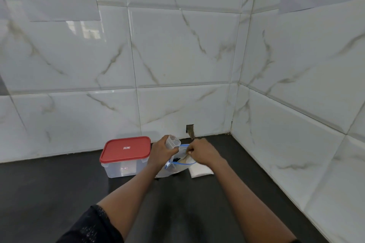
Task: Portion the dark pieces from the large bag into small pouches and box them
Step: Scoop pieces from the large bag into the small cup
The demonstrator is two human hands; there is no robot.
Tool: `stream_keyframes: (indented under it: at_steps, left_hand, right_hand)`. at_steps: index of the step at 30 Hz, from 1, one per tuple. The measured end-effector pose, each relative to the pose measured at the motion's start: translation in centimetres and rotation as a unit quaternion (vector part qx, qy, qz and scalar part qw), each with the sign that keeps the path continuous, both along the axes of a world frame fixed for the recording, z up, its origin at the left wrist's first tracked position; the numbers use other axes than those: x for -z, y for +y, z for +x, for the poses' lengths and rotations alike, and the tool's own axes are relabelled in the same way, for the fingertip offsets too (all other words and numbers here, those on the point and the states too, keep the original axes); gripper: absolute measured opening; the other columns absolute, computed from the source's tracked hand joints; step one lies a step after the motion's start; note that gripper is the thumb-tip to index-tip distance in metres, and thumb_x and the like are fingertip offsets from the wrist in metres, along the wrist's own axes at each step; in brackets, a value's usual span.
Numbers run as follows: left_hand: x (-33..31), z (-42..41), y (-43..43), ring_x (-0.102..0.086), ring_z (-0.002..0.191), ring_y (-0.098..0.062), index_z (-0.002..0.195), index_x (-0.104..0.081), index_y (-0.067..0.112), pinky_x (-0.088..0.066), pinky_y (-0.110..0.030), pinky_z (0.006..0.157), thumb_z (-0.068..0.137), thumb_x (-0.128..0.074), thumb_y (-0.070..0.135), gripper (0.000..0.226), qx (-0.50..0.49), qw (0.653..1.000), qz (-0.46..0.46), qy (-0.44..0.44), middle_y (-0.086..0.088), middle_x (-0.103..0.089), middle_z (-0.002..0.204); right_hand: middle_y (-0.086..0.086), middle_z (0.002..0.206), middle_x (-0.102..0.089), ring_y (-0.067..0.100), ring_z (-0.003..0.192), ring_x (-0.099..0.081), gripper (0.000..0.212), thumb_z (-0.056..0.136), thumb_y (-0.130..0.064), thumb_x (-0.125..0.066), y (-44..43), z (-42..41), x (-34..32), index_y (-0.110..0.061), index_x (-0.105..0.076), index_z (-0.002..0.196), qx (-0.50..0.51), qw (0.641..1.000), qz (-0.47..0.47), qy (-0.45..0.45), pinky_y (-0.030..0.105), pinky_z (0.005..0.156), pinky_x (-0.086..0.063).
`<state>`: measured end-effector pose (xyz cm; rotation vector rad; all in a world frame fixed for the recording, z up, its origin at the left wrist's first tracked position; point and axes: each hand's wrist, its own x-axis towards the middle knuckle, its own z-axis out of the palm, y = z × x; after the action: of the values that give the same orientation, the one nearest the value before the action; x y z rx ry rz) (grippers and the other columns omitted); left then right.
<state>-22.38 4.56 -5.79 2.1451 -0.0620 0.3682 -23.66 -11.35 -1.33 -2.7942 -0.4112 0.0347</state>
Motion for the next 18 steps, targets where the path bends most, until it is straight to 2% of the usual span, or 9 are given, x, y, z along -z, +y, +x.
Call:
stream_keyframes:
  at_steps: [2, 4, 6, 8, 11, 14, 16, 18]
  left_hand:
    - [-0.2, 0.0, 0.1, -0.060, 0.089, -0.014, 0.109, -0.059, 0.020, -0.047, -0.022, 0.076, 0.075, -0.070, 0.019, 0.035, 0.016, 1.000, 0.012, -0.007, 0.006, -0.064, 0.096]
    - [-0.2, 0.2, 0.2, -0.060, 0.089, -0.013, 0.107, -0.060, 0.021, -0.043, -0.018, 0.075, 0.075, -0.071, 0.018, 0.034, 0.030, 0.999, 0.021, -0.013, 0.008, -0.065, 0.094]
    - [-0.3, 0.5, 0.6, -0.061, 0.091, -0.012, 0.108, -0.061, 0.020, -0.042, -0.017, 0.077, 0.075, -0.072, 0.016, 0.035, 0.026, 0.999, 0.009, -0.027, 0.009, -0.066, 0.097]
    - [-0.7, 0.8, 1.0, -0.060, 0.092, -0.009, 0.110, -0.061, 0.019, -0.040, -0.014, 0.079, 0.074, -0.073, 0.013, 0.038, 0.017, 0.999, 0.002, -0.046, 0.010, -0.064, 0.100]
    - [-1.1, 1.3, 1.4, -0.060, 0.090, -0.008, 0.112, -0.061, 0.018, -0.042, -0.011, 0.077, 0.074, -0.075, 0.013, 0.041, 0.016, 0.998, -0.004, -0.068, 0.011, -0.064, 0.099]
    - [-0.7, 1.6, 1.9, -0.062, 0.090, -0.011, 0.113, -0.061, 0.018, -0.049, -0.022, 0.082, 0.075, -0.076, 0.016, 0.041, 0.041, 0.998, 0.015, -0.050, 0.009, -0.065, 0.099]
    - [0.2, 1.4, 2.3, -0.063, 0.090, -0.013, 0.111, -0.062, 0.020, -0.050, -0.025, 0.082, 0.073, -0.077, 0.019, 0.041, 0.066, 0.996, 0.050, -0.028, 0.007, -0.067, 0.099]
    - [1.1, 1.2, 2.7, -0.063, 0.089, -0.013, 0.112, -0.062, 0.019, -0.047, -0.022, 0.079, 0.071, -0.078, 0.021, 0.044, 0.077, 0.993, 0.090, -0.018, 0.005, -0.068, 0.100]
  right_hand:
    - [0.008, 0.130, -0.056, 0.024, 0.121, -0.050, 0.039, 0.093, -0.014, -0.044, 1.1, -0.1, 1.7, -0.027, -0.059, 0.127, -0.024, 0.998, -0.044, 0.024, 0.036, 0.097, -0.044]
    - [0.007, 0.131, -0.055, 0.024, 0.121, -0.050, 0.042, 0.095, -0.013, -0.043, 2.1, 0.0, 3.0, -0.028, -0.050, 0.134, -0.030, 0.998, -0.061, 0.018, 0.037, 0.093, -0.045]
    - [0.009, 0.127, -0.056, 0.026, 0.118, -0.052, 0.049, 0.094, -0.008, -0.041, 2.8, 0.3, 3.6, -0.030, -0.044, 0.138, -0.006, 1.000, -0.030, 0.001, 0.038, 0.088, -0.047]
    - [0.009, 0.129, -0.055, 0.027, 0.120, -0.051, 0.055, 0.094, -0.006, -0.039, 3.2, 0.6, 3.5, -0.034, -0.038, 0.141, 0.023, 1.000, 0.016, -0.012, 0.039, 0.090, -0.047]
    - [0.005, 0.128, -0.058, 0.025, 0.116, -0.055, 0.052, 0.094, -0.006, -0.041, 4.0, 1.0, 3.9, -0.031, -0.042, 0.140, 0.061, 0.995, 0.072, -0.036, 0.036, 0.090, -0.047]
    - [0.005, 0.129, -0.058, 0.022, 0.117, -0.056, 0.047, 0.095, -0.014, -0.049, 5.2, 1.2, 5.6, -0.023, -0.044, 0.140, 0.091, 0.990, 0.106, 0.003, 0.033, 0.095, -0.046]
    - [0.009, 0.134, -0.054, 0.024, 0.122, -0.053, 0.043, 0.095, -0.016, -0.052, 5.6, 1.5, 6.8, -0.013, -0.048, 0.137, 0.096, 0.991, 0.061, 0.068, 0.032, 0.098, -0.044]
    - [0.014, 0.134, -0.052, 0.026, 0.123, -0.052, 0.037, 0.095, -0.010, -0.052, 5.8, 1.5, 7.5, -0.005, -0.051, 0.132, 0.112, 0.988, 0.029, 0.100, 0.032, 0.100, -0.043]
